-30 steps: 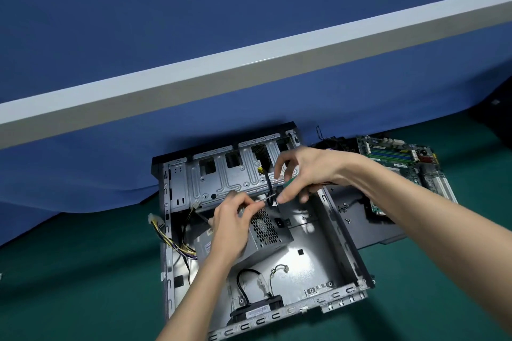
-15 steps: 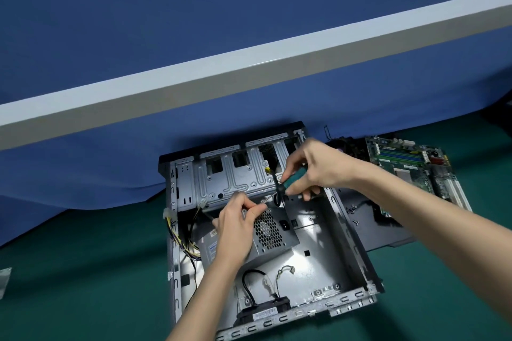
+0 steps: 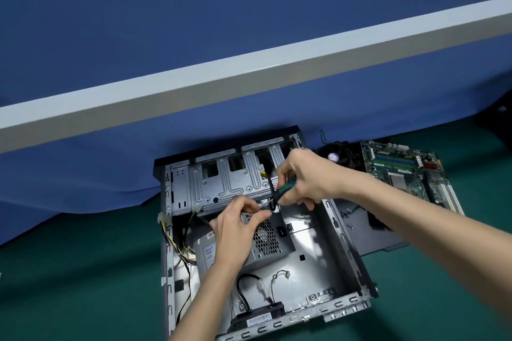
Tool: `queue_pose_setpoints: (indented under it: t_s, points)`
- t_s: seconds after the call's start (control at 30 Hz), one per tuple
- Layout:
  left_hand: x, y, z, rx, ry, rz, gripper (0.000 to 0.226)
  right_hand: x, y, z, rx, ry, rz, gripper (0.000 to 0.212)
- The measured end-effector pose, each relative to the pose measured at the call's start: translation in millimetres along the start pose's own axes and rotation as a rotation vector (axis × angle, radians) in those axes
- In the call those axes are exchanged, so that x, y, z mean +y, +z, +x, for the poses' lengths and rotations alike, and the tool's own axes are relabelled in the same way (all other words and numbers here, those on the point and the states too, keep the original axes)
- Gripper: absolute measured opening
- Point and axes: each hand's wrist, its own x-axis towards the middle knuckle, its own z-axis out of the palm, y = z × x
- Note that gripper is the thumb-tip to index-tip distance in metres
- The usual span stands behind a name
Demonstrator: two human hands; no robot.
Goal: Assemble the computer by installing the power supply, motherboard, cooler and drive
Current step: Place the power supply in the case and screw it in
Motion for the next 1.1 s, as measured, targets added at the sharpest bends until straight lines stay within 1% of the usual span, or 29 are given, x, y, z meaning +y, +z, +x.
queue_pose_setpoints:
  t_s: [0.07, 0.13, 0.17, 0.2, 0.23, 0.27, 0.3, 0.33, 0.37, 0.4, 0.43, 0.47, 0.53, 0.57, 0.6, 0.63, 0.67, 0.7, 0.73, 0.77, 0.8, 0.83, 0.87, 0.9, 0.93, 0.97, 1.03, 1.07, 1.1]
  points:
    - [0.5, 1.0, -0.4, 0.009, 0.012, 0.019, 0.022, -1.5, -2.9, 7.5, -0.050, 0.206, 0.272, 0.023]
    - [-1.5, -1.0, -0.9, 0.022, 0.020, 0.044, 0.027, -4.5, -6.7, 10.8, -0.135, 0.411, 0.363, 0.021]
    - [-3.7, -3.2, -0.9, 0.019, 0.024, 0.042, 0.030, -4.2, -6.8, 10.5, -0.177, 0.436, 0.377, 0.020]
    - [-5.6, -5.4, -0.9, 0.010, 0.028, 0.031, 0.032, -3.7, -5.9, 9.3, -0.205, 0.401, 0.375, 0.019]
    - [-7.2, -7.6, -1.5, 0.000, 0.034, 0.018, 0.032, -4.4, -5.1, 6.9, -0.219, 0.323, 0.347, 0.022]
    - [-7.9, -8.6, -1.7, -0.008, 0.039, 0.013, 0.032, -4.1, -3.5, 3.3, -0.203, 0.221, 0.237, 0.033]
    - [-7.9, -8.6, -2.0, -0.015, 0.039, 0.015, 0.031, -2.9, -1.4, 0.0, -0.165, 0.122, 0.001, 0.045]
    - [-7.0, -7.7, -1.7, -0.021, 0.037, 0.020, 0.030, 1.2, 2.5, -1.3, -0.095, 0.019, -0.330, 0.048]
    - [-6.0, -6.3, -1.3, -0.028, 0.034, 0.025, 0.029, 1.8, 5.6, -2.3, -0.024, -0.080, -0.587, 0.044]
    - [-5.0, -4.7, -1.0, -0.035, 0.033, 0.031, 0.027, 1.3, 8.2, -3.4, 0.027, -0.151, -0.672, 0.036]
    - [-4.3, -3.5, -0.3, -0.042, 0.032, 0.037, 0.025, 1.3, 9.2, -4.2, 0.033, -0.176, -0.655, 0.029]
    - [-3.8, -2.8, 0.2, -0.047, 0.031, 0.036, 0.023, 0.2, 8.6, -3.9, 0.008, -0.139, -0.516, 0.026]
    - [-3.6, -2.3, 0.9, -0.058, 0.032, 0.006, 0.023, -1.6, 2.0, 3.8, -0.077, 0.101, -0.054, 0.027]
    - [-4.3, -2.5, 0.7, -0.060, 0.035, -0.004, 0.024, -3.2, -2.2, 7.9, -0.142, 0.260, 0.130, 0.026]
    - [-5.2, -2.9, 0.9, -0.055, 0.040, -0.004, 0.025, -4.8, -4.5, 8.8, -0.220, 0.404, 0.227, 0.024]
    - [-6.9, -4.3, 1.1, -0.050, 0.047, 0.002, 0.026, -5.2, -3.5, 6.9, -0.272, 0.475, 0.257, 0.021]
    - [-9.3, -6.2, 2.0, -0.046, 0.057, 0.007, 0.028, -4.2, -0.5, 6.1, -0.286, 0.477, 0.292, 0.018]
    - [-12.0, -7.9, 2.7, -0.048, 0.067, 0.005, 0.030, -3.9, 1.6, 4.5, -0.272, 0.430, 0.336, 0.022]
    - [-14.5, -9.8, 3.3, -0.055, 0.075, -0.002, 0.030, -3.3, 2.6, 2.0, -0.246, 0.351, 0.353, 0.033]
    - [-15.5, -10.6, 3.2, -0.065, 0.077, -0.007, 0.030, 0.4, 4.6, -3.1, -0.197, 0.254, 0.283, 0.045]
    - [-15.9, -10.6, 2.8, -0.068, 0.075, -0.006, 0.029, 4.6, 7.5, -7.5, -0.124, 0.124, 0.073, 0.048]
    - [-15.8, -9.8, 3.1, -0.069, 0.070, 0.002, 0.029, 9.9, 12.0, -9.6, -0.039, -0.016, -0.249, 0.041]
    - [-15.1, -8.4, 3.0, -0.074, 0.062, 0.011, 0.028, 11.4, 16.0, -10.5, 0.020, -0.127, -0.479, 0.031]
    - [-14.1, -6.9, 2.7, -0.076, 0.053, 0.015, 0.026, 12.3, 19.5, -11.5, 0.058, -0.186, -0.538, 0.026]
    - [-12.4, -5.7, 2.5, -0.072, 0.045, 0.013, 0.024, 11.3, 21.3, -11.2, 0.065, -0.181, -0.495, 0.026]
    - [-10.4, -5.3, 2.1, -0.065, 0.038, 0.009, 0.026, 9.6, 22.0, -10.1, 0.052, -0.097, -0.329, 0.027]
    - [-7.7, -6.5, 2.1, -0.057, 0.031, 0.011, 0.034, 7.2, 17.2, -3.7, -0.023, 0.182, 0.212, 0.026]
    - [-7.7, -7.3, 2.1, -0.056, 0.032, 0.009, 0.036, 5.8, 14.6, -2.2, -0.088, 0.350, 0.418, 0.021]
    - [-8.4, -8.4, 2.5, -0.057, 0.035, 0.003, 0.036, 5.7, 13.4, -2.7, -0.133, 0.479, 0.542, 0.019]
